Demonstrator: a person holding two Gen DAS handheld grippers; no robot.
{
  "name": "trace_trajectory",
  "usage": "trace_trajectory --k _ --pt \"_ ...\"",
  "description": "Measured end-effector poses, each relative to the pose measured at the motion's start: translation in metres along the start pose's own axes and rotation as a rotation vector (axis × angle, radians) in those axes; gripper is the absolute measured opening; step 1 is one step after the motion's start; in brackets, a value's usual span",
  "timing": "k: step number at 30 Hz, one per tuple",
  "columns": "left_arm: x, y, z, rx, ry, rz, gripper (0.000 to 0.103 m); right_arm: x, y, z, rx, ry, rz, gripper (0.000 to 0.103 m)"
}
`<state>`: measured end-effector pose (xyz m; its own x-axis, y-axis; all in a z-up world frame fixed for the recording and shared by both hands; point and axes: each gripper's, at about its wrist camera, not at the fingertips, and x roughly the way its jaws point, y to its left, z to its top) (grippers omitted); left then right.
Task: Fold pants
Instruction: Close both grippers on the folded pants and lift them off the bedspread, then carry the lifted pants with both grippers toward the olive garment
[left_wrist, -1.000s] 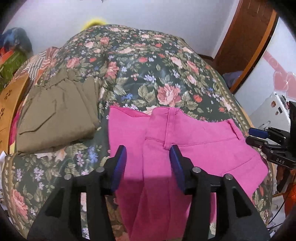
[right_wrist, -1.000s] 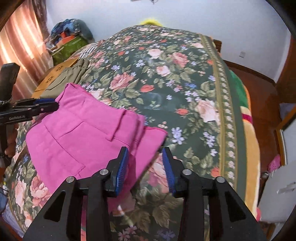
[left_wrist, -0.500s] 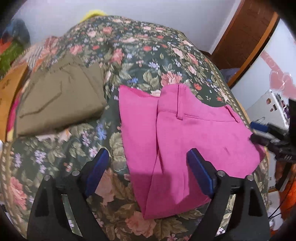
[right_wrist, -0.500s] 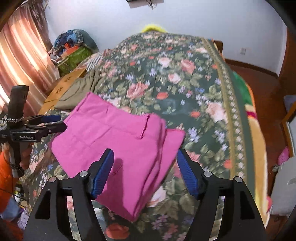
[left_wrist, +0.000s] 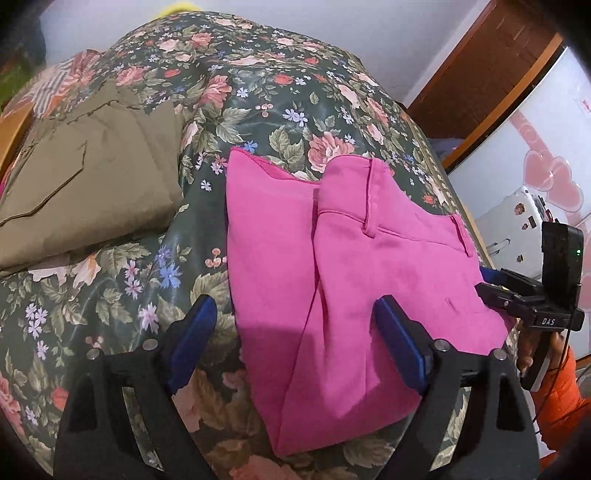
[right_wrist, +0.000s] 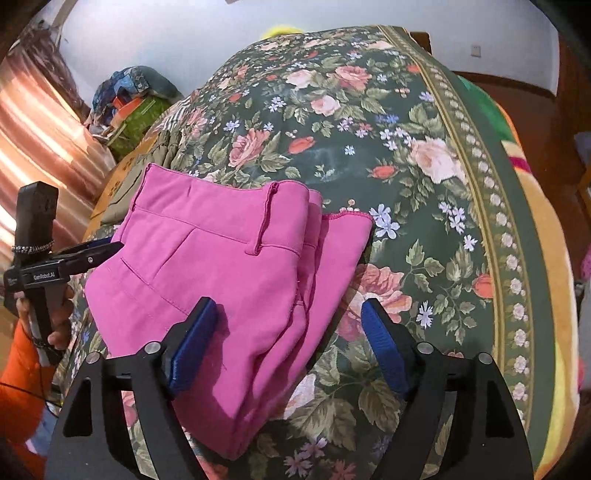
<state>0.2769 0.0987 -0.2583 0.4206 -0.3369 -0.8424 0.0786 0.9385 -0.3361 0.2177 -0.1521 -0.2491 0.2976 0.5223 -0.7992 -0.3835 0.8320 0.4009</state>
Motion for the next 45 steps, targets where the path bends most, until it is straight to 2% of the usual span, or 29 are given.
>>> trace_trajectory --k 5,7,10,14,18,21,25,32,45 --pt "0.003 -0.001 0.003 0.007 0.0 -0.004 0.085 0.004 -0.007 0.0 0.024 -0.007 0.041 0.076" --pt "0.003 -0.003 0.005 0.012 -0.002 -0.012 0.079 0.004 -0.009 0.0 0.032 -0.016 0.054 0.064" --pt "0.002 -0.004 0.007 0.006 -0.009 -0.032 0.065 0.005 -0.008 0.004 0.036 -0.022 0.08 0.049" --pt "0.001 -0.01 0.01 0.011 -0.01 -0.055 0.038 0.006 -0.004 0.008 0.015 -0.032 0.082 0.038" --pt "0.0 -0.02 0.01 0.047 -0.017 -0.031 0.025 0.004 -0.001 0.01 -0.007 -0.049 0.068 0.029" --pt "-0.005 -0.026 0.009 0.076 -0.032 0.0 0.019 -0.001 0.001 0.012 -0.017 -0.069 0.059 0.024" --pt "-0.015 -0.029 0.009 0.081 -0.05 0.003 0.016 -0.012 0.006 0.015 -0.041 -0.102 0.054 0.016" --pt "-0.048 -0.036 0.003 0.094 -0.105 0.004 0.014 -0.032 0.025 0.022 -0.084 -0.137 0.055 0.014" --pt "-0.147 -0.012 0.0 0.068 -0.294 0.073 0.014 -0.064 0.109 0.051 -0.26 -0.25 0.068 0.014"
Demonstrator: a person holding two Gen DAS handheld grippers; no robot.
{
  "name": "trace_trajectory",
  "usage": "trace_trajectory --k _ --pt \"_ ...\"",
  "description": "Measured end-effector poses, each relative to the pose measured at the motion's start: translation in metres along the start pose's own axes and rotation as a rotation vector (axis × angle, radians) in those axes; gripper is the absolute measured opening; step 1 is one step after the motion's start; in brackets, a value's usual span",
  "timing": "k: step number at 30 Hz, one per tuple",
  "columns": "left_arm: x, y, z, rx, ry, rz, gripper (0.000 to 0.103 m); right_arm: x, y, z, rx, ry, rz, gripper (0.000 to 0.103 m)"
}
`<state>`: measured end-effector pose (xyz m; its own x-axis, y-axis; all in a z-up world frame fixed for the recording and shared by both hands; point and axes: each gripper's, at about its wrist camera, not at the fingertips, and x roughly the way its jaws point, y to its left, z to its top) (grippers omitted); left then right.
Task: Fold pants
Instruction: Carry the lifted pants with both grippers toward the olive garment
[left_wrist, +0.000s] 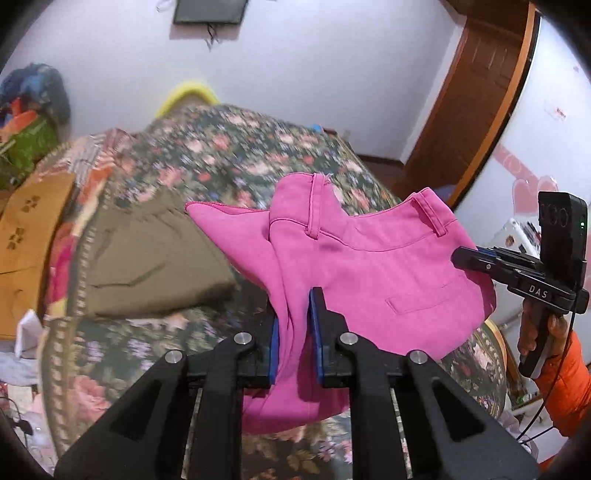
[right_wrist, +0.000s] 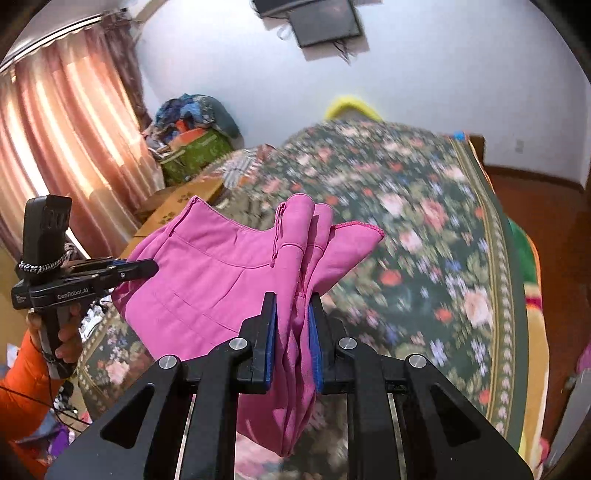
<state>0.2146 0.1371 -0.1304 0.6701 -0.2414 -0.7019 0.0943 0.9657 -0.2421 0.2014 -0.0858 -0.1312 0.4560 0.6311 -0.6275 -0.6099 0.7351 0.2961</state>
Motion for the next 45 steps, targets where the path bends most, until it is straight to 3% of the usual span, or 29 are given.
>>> trace_trajectory --k 10,17,31,41,45 --pt "-0.052 0.056 0.028 -0.012 -0.099 0.111 0.014 0.032 0.051 0.047 -0.098 -0.061 0.058 0.014" --pt "-0.052 0.105 0.049 -0.055 -0.123 0.152 0.014 0.074 0.075 0.078 -0.146 -0.066 0.096 0.014" --pt "0.032 0.2 0.06 -0.112 -0.069 0.212 0.014 0.186 0.077 0.105 -0.142 0.01 0.11 0.014" --pt "0.095 0.249 0.028 -0.18 0.035 0.193 0.014 0.253 0.073 0.091 -0.153 0.133 0.095 0.014" --pt "0.099 0.254 0.019 -0.177 0.048 0.182 0.02 0.265 0.07 0.082 -0.159 0.177 0.083 0.014"
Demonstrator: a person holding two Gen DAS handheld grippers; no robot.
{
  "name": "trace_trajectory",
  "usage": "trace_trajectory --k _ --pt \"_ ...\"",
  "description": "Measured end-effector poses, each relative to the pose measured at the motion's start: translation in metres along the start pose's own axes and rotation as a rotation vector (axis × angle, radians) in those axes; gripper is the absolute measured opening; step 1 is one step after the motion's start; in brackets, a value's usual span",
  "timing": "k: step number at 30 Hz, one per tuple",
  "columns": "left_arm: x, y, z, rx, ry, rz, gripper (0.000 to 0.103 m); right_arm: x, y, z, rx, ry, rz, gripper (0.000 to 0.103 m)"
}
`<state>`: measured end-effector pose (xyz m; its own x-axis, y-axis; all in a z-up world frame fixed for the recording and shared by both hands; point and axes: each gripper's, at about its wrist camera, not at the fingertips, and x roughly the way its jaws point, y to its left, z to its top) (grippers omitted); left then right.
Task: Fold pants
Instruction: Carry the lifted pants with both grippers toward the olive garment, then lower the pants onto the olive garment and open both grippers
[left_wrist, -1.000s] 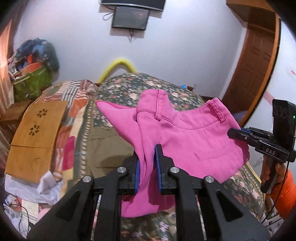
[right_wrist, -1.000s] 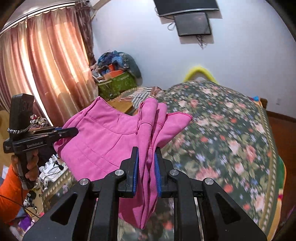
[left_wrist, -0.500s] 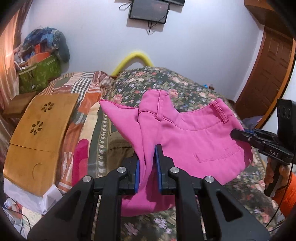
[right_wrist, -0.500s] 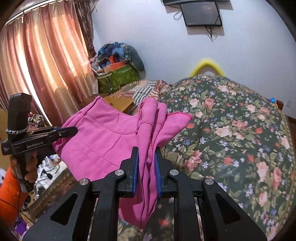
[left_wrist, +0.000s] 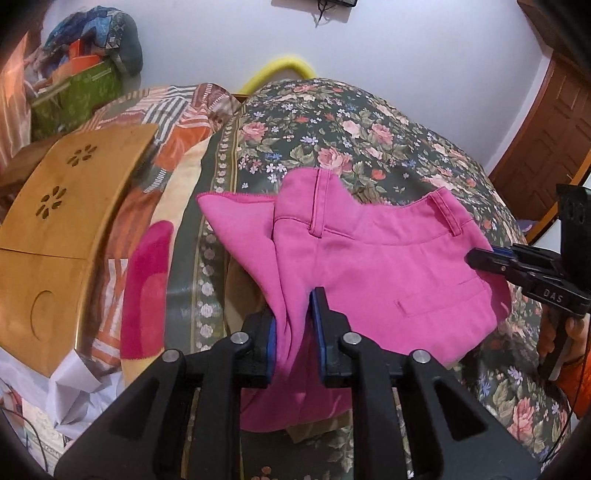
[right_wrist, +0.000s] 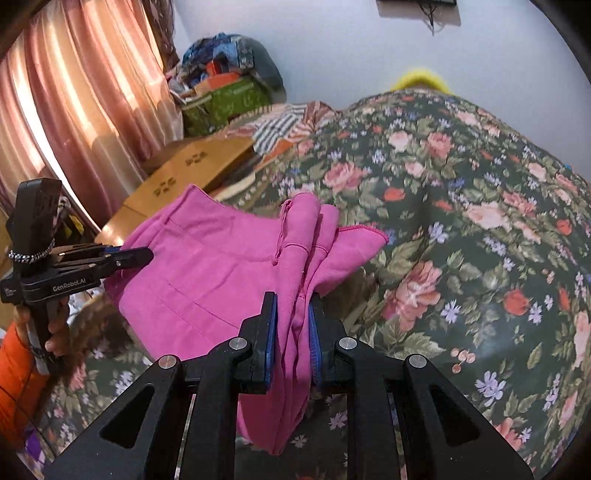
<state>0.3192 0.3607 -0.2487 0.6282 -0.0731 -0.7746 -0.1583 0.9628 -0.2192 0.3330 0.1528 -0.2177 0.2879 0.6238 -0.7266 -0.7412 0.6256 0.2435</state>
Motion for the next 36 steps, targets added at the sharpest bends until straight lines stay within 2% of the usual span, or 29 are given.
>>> trace_trajectory --k 4,8,11,15,22,29,36 --pt "-0.007 0.003 -0.002 0.016 -0.004 0.023 0.028 0.006 -0.004 -0.005 0.009 0.032 -0.006 0.018" --pt "-0.014 0.01 -0.008 0.016 -0.016 0.06 0.029 0.005 -0.006 -0.006 0.002 0.038 -0.022 0.021" --pt "-0.007 0.021 -0.012 -0.023 0.018 0.071 0.029 0.006 -0.009 -0.006 -0.001 0.04 -0.041 0.022" --pt "0.001 0.027 -0.017 -0.051 0.044 0.082 0.029 0.019 -0.01 -0.009 -0.013 0.087 -0.067 0.025" --pt "-0.019 0.02 -0.016 -0.048 0.013 0.136 0.029 0.007 -0.01 -0.01 -0.016 0.08 -0.1 0.029" --pt "-0.089 -0.01 -0.016 -0.026 -0.105 0.154 0.029 -0.049 0.009 -0.003 -0.04 -0.014 -0.111 0.029" --pt "-0.191 -0.073 -0.024 0.048 -0.276 0.13 0.029 -0.139 0.049 0.0 -0.093 -0.177 -0.113 0.03"
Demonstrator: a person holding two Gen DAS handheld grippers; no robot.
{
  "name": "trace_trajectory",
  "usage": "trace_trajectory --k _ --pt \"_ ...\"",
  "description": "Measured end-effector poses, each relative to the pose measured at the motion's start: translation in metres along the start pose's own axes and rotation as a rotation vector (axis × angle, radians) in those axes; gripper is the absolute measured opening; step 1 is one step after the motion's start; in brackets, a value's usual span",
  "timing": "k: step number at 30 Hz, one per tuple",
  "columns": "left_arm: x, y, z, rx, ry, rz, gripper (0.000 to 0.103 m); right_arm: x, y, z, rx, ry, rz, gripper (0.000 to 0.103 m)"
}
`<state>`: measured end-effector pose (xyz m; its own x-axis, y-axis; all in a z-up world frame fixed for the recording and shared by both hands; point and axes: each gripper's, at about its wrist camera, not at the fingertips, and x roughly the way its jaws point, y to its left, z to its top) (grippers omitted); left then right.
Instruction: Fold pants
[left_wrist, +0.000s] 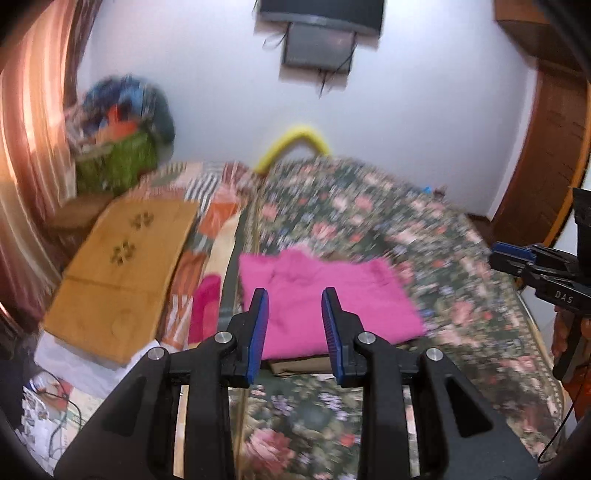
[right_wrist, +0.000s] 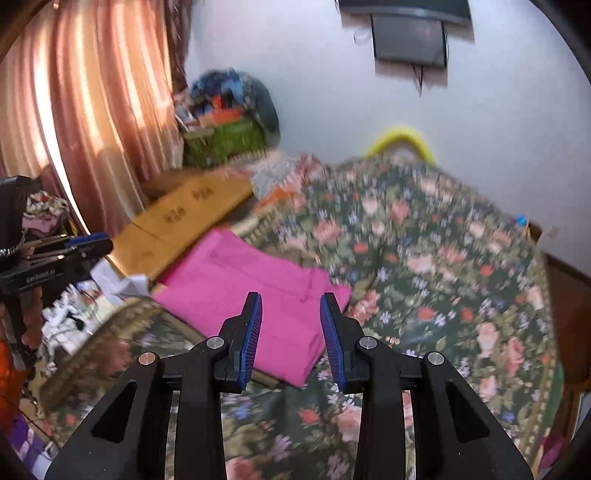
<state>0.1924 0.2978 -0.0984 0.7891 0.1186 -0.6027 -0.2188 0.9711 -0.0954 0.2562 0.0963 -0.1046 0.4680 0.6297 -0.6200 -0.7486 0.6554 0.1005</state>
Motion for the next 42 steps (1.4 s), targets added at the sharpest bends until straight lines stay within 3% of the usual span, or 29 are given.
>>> trace_trajectory --k 6,13,18,25,31,36,42 --pt "-0.099 -0.042 0.007 0.019 -0.158 -0.011 0.029 -0.092 0.038 0.004 -0.039 -0.162 0.002 0.033" --pt "-0.196 -0.082 -0.012 0.037 -0.316 0.017 0.031 -0.174 0.073 -0.01 -0.069 -0.324 0.036 0.037" --pt "-0.238 -0.099 -0.036 0.028 -0.395 0.045 0.043 -0.209 0.089 -0.027 -0.059 -0.404 0.057 0.042" --pt "-0.27 -0.117 -0.059 0.033 -0.458 0.044 0.063 -0.238 0.105 -0.053 -0.042 -0.496 0.039 0.062" --pt "-0.276 -0.125 -0.069 0.037 -0.473 0.052 0.076 -0.243 0.108 -0.065 -0.009 -0.528 0.005 0.081" --pt "-0.274 -0.132 -0.076 0.041 -0.477 0.056 0.095 -0.248 0.111 -0.071 0.003 -0.532 -0.02 0.091" --pt "-0.273 -0.13 -0.081 0.026 -0.477 0.052 0.102 -0.25 0.115 -0.077 0.004 -0.547 -0.064 0.102"
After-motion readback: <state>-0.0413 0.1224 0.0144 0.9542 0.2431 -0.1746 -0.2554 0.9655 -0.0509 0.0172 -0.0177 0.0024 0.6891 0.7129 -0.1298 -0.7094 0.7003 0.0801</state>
